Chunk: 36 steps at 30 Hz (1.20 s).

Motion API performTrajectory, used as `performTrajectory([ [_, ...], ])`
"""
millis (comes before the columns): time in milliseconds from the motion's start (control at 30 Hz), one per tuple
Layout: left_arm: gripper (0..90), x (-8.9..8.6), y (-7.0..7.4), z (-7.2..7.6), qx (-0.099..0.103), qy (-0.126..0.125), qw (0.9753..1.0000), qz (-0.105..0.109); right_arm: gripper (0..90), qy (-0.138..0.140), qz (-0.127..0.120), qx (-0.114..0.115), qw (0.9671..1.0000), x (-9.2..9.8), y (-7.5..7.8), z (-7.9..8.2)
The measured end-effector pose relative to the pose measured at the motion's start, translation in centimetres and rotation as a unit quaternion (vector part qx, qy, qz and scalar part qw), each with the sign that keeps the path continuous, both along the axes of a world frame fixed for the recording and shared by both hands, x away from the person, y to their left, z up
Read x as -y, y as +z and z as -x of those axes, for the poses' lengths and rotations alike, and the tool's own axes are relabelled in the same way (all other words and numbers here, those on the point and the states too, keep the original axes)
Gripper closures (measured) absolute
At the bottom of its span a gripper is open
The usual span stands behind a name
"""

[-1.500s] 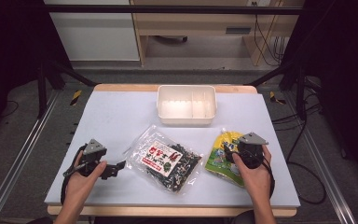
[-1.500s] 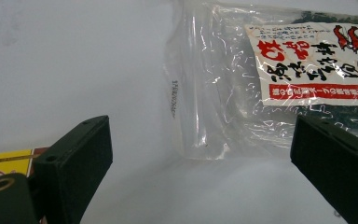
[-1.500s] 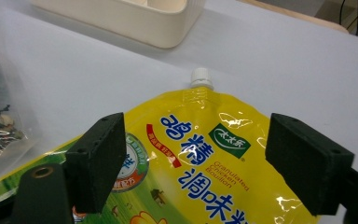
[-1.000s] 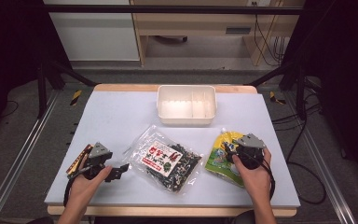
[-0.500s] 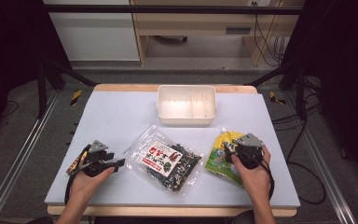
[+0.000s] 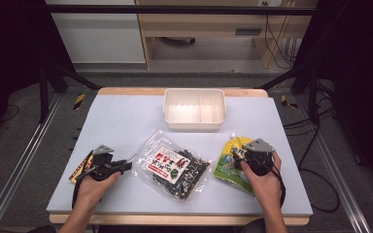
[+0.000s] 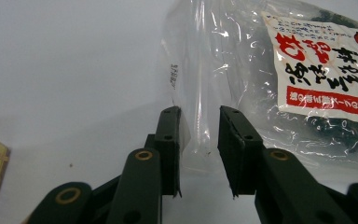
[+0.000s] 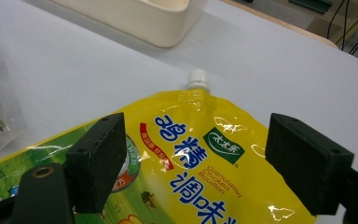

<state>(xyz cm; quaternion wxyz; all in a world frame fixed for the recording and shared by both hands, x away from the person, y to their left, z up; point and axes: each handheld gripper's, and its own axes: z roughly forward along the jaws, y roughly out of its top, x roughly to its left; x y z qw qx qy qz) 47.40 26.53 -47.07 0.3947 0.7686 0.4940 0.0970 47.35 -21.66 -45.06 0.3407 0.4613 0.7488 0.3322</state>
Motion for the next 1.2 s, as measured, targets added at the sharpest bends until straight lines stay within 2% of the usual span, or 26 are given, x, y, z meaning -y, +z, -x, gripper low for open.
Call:
performTrajectory([
  [133, 74.0, 0.2, 0.0, 0.0, 0.001, -0.003, 1.0000, -0.006, 20.8, 0.000, 0.001, -0.002, 1.0000, 0.0, 0.0, 0.0],
  [167, 75.3, 0.3, 0.0, 0.0, 0.003, -0.005, 0.9997, -0.024, 20.8, 0.000, 0.001, -0.002, 1.0000, 0.0, 0.0, 0.0],
  [200, 76.6, 0.3, 0.0, 0.0, 0.003, -0.005, 0.9997, -0.024, 20.8, 0.000, 0.001, -0.002, 1.0000, 0.0, 0.0, 0.0],
  [233, 77.8, 0.5, -0.1, -0.1, 0.005, -0.007, 0.9992, -0.039, 20.8, 0.001, 0.000, -0.002, 1.0000, -0.1, 0.0, 0.0],
  [267, 79.0, 0.5, -0.1, -0.1, 0.005, -0.007, 0.9992, -0.039, 20.7, 0.002, 0.001, -0.002, 1.0000, -0.1, 0.0, 0.0],
  [300, 81.1, 0.7, -0.1, -0.1, 0.010, -0.005, 0.9987, -0.050, 20.7, 0.000, 0.000, -0.003, 1.0000, -0.1, 0.0, 0.0],
  [400, 89.3, 0.8, -0.2, -0.2, 0.014, -0.008, 0.9977, -0.066, 20.7, 0.003, 0.001, 0.001, 1.0000, -0.2, 0.1, 0.1],
  [500, 89.6, 0.6, -0.2, -0.2, 0.019, -0.009, 0.9976, -0.067, 20.7, 0.006, 0.001, 0.007, 1.0000, -0.3, 0.2, 0.1],
  [667, 89.8, -0.1, 1.4, 0.3, 0.046, -0.010, 0.9976, -0.051, 20.7, 0.010, 0.003, 0.016, 0.9998, -0.6, 0.6, 0.5],
  [800, 89.9, -1.1, 3.4, 0.9, 0.087, -0.009, 0.9939, -0.068, 20.7, 0.017, -0.001, 0.023, 0.9996, -1.3, 1.0, 0.7],
  [833, 89.9, -1.7, 4.3, 0.7, 0.102, -0.005, 0.9925, -0.067, 20.8, 0.028, -0.001, 0.027, 0.9992, -2.1, 1.4, 0.8],
  [867, 89.9, -1.7, 4.3, 0.7, 0.102, -0.005, 0.9925, -0.067, 20.8, 0.028, -0.001, 0.027, 0.9992, -2.1, 1.4, 0.8],
  [900, 89.9, -2.2, 5.2, 0.2, 0.111, -0.006, 0.9915, -0.068, 20.8, 0.047, -0.006, 0.027, 0.9985, -3.2, 1.9, 0.7],
  [967, 89.9, -2.5, 6.1, -0.4, 0.116, -0.014, 0.9909, -0.066, 20.9, 0.073, -0.014, 0.021, 0.9970, -4.6, 2.6, 0.5],
  [1000, 89.9, -2.5, 6.1, -0.4, 0.116, -0.014, 0.9909, -0.066, 20.9, 0.088, -0.013, 0.020, 0.9958, -5.3, 3.0, 0.4],
  [1033, 89.9, -2.5, 7.0, -1.2, 0.117, -0.023, 0.9909, -0.062, 20.9, 0.101, -0.011, 0.019, 0.9947, -6.1, 3.5, 0.2],
  [1067, 89.9, -2.5, 7.0, -1.2, 0.117, -0.023, 0.9909, -0.062, 20.9, 0.113, -0.011, 0.016, 0.9934, -6.7, 3.9, 0.0],
  [1100, 89.9, -2.2, 8.2, -2.0, 0.119, -0.037, 0.9904, -0.060, 20.6, 0.127, -0.009, 0.011, 0.9918, -7.4, 4.4, -0.2],
  [1133, 89.9, -2.0, 8.6, -2.3, 0.120, -0.042, 0.9900, -0.061, 20.6, 0.141, -0.010, 0.009, 0.9900, -7.9, 4.9, -0.5],
  [1167, 89.9, -2.0, 8.6, -2.3, 0.120, -0.042, 0.9900, -0.061, 20.6, 0.141, -0.010, 0.009, 0.9900, -7.9, 4.9, -0.5],
  [1200, 89.9, -1.7, 9.4, -2.8, 0.122, -0.050, 0.9896, -0.057, 19.8, 0.158, -0.008, -0.001, 0.9873, -8.9, 5.9, -1.2],
])
